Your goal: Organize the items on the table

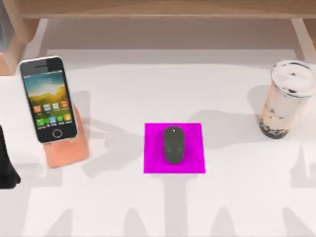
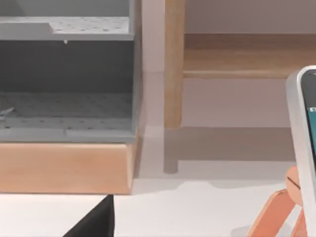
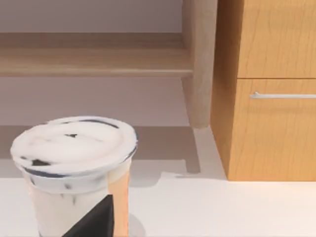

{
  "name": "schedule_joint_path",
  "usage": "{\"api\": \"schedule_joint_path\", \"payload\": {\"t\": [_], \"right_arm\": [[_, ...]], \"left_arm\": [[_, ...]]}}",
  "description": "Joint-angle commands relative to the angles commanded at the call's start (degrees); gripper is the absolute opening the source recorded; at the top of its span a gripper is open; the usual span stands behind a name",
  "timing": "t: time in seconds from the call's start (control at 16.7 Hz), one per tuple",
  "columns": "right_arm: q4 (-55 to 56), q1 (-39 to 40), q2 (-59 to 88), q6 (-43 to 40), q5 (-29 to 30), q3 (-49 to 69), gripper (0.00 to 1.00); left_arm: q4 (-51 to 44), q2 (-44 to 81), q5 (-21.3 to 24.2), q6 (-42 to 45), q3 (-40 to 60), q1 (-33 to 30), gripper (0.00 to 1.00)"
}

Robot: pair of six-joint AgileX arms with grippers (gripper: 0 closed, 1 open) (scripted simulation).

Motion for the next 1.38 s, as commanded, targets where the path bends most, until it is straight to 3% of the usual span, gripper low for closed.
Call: {"api": "schedule_joint_path", "payload": {"t": [0.18, 0.48, 0.96, 1.38], "right_arm": [[1.7, 0.8, 1.7, 0.2, 1.4, -0.7, 1.00], [16.1, 7.1, 16.7, 1.6, 10.7, -4.4, 1.00], [58.2, 20.1, 64.5, 3.4, 26.3, -4.3, 1.00], [81.9, 25.3, 98.0, 3.4, 28.6, 5.6, 1.00]], "left_arm": [[0.0, 0.0, 0.0, 0.0, 0.0, 0.0, 1.00], [0.0, 0.0, 0.0, 0.0, 0.0, 0.0, 1.00], [0.0, 0.0, 0.0, 0.0, 0.0, 0.0, 1.00], [0.0, 0.0, 0.0, 0.0, 0.0, 0.0, 1.00]]}}
